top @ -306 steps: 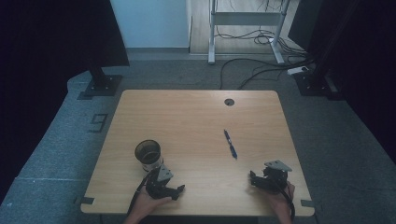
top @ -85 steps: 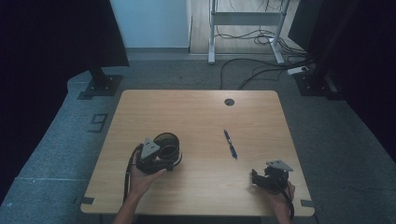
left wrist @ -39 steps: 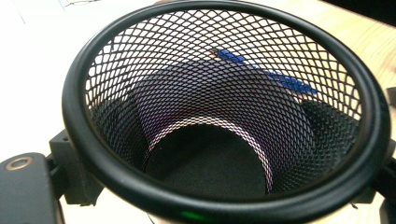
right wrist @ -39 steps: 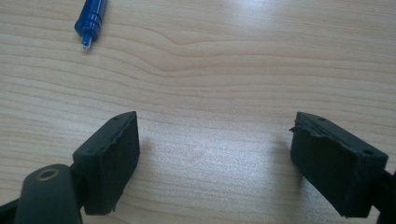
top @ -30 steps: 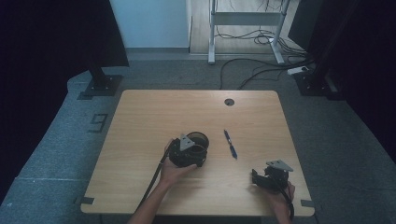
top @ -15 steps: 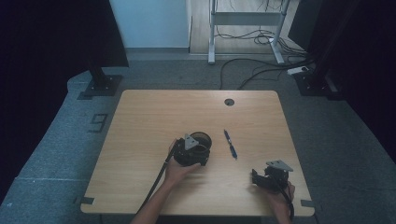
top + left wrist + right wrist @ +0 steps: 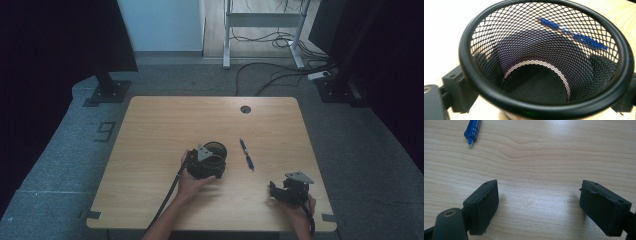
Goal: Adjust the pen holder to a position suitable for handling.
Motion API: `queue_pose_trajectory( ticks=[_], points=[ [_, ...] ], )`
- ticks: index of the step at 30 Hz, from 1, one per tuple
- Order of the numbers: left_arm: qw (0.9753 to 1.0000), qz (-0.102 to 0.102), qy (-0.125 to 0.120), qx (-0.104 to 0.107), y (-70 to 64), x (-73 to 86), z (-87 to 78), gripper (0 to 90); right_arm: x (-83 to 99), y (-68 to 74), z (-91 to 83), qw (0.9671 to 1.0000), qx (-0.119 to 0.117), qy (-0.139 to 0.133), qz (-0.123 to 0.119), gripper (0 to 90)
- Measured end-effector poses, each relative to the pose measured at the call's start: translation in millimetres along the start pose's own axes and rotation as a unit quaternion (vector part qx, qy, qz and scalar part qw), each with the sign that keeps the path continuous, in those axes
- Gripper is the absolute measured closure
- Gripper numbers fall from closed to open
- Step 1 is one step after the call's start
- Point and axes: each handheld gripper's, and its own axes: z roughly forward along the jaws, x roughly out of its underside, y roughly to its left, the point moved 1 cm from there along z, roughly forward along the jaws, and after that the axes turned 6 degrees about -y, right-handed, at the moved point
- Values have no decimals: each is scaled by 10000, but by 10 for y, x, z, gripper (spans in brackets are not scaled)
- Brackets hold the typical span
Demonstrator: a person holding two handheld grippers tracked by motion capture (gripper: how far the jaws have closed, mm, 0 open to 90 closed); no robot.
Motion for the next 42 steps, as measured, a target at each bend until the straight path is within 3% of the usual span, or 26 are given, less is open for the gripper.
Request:
queue_pose_trajectory(
  ticks=[11,16,23,42],
  points=[
    [9998,-79,7,208,89,102,-181,20,0,1,-1,10000,1,-1,-3,149],
    [9998,-53,90,162,107,177,-289,24,0,1,0,10000,1,-1,-2,149],
    [9995,-90,175,264,96,285,-458,36,0,0,0,10000,1,-3,-6,149],
    [9987,-289,381,167,211,591,-801,94,2,5,-3,10000,30,-6,13,154]
  ],
)
